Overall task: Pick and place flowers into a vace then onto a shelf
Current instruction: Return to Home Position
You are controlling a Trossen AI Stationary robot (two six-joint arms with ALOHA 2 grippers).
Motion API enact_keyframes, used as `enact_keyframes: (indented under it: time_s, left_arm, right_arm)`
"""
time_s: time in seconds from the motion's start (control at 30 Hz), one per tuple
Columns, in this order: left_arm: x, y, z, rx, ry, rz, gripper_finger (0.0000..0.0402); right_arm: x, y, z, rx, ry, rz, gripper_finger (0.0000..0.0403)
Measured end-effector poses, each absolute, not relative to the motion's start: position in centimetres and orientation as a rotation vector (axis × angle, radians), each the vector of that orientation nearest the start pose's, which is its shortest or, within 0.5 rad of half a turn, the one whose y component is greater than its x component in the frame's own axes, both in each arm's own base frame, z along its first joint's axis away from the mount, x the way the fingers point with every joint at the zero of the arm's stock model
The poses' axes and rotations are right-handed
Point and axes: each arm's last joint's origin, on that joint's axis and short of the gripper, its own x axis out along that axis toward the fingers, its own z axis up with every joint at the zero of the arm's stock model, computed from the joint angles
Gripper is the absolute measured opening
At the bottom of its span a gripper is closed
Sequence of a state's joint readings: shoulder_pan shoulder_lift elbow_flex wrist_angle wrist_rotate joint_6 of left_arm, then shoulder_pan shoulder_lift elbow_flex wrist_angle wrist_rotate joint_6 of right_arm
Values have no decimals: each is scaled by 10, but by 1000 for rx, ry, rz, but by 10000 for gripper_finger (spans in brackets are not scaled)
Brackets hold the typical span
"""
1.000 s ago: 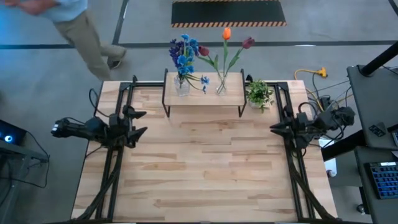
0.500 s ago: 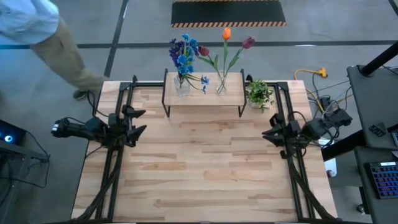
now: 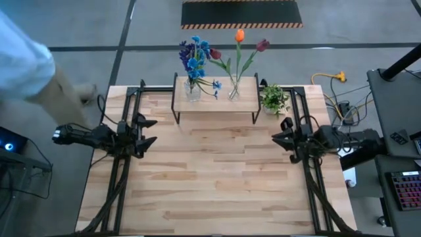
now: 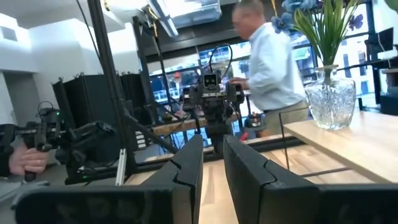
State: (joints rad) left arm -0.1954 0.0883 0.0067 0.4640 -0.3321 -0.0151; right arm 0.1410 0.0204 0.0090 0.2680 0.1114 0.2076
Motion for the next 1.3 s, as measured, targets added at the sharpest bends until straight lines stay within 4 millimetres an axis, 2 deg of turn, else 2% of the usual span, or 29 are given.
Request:
enact_keyframes:
  time_s: [0.13,0.3,0.5,0.73,0.9,1.03,1.3]
  left_arm:
    - [92,-8,203,-71,-384,147,322]
    - [92,-7,196,-52,-316,172,322]
    - [93,-9,194,-42,-296,138,322]
    - [86,-7,212,157,-490,146,322]
    - [84,-2,215,165,-523,200,322]
    - [84,1,216,161,-546,142,322]
    - [96,1,191,12,-276,41,322]
  right_arm:
    - [95,0,191,232,-250,70,57]
    - [93,-9,191,214,-268,-9,57]
    - [94,-11,187,246,-224,-5,57]
    - [94,-11,185,291,-202,-4,57]
    - [95,-11,185,303,-201,-9,57]
    - [95,-11,185,307,-202,-10,57]
    - [95,-11,184,302,-189,-18,57]
